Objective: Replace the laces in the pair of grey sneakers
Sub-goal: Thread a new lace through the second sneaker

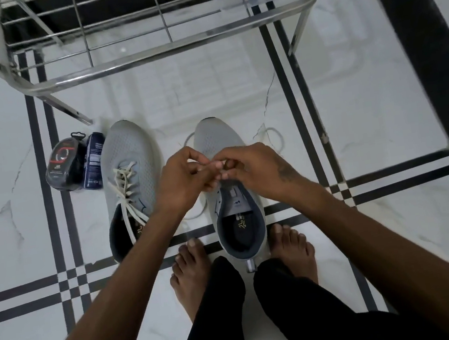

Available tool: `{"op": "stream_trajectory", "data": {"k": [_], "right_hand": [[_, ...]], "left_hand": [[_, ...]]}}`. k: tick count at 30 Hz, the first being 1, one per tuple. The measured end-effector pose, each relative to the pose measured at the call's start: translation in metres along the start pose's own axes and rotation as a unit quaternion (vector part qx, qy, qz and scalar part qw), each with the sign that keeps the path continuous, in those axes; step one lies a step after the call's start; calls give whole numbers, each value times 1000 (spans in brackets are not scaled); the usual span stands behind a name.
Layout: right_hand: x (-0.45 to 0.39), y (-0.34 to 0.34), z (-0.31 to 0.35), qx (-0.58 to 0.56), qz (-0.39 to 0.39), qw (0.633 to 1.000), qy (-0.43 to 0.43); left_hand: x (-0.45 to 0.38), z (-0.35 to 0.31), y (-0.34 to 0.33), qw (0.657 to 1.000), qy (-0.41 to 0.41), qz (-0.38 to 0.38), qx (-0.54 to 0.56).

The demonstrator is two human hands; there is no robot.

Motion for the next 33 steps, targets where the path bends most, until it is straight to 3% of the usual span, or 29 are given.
{"op": "stream_trajectory", "data": {"k": [3,5,7,9,12,16,23,31,33], "right_hand": [[-3,6,-4,34,-23,999,-4],[-5,6,-5,68,-31,997,-1],[-5,2,-5,57,-41,998,-7],[-6,-3,-4,26,-46,999,-16],[-5,-11,-8,-26,-47,998,-36],[-6,-16,-18,-82,-57,993,-66],[-8,-24,-30,-111,-93,982,-120],[-5,-30,-33,-99,-115,981,-122],[0,-30,-29,-50,-139,984,-99]], "left_hand": [[10,1,6,992,-16,5,-125],[22,3,-5,964,-31,62,-257],[28,7,-16,947,-42,77,-309],[27,9,-13,958,-40,39,-281],[28,25,-6,990,31,-9,-136],[32,38,-2,996,82,-30,-4],[34,34,-6,997,66,-28,13],[32,39,-7,998,26,-27,42],[27,37,-5,999,3,-36,-2]]}}
Point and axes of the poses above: each hand's wrist, its own x-axis away from the middle knuckle, its own y-axis out of the back of the hand, z = x × y, the point moved 8 cm from there along -x, towards the middle knuckle, and after that the axes turned 11 degrees about -y, right-handed, at the moved point
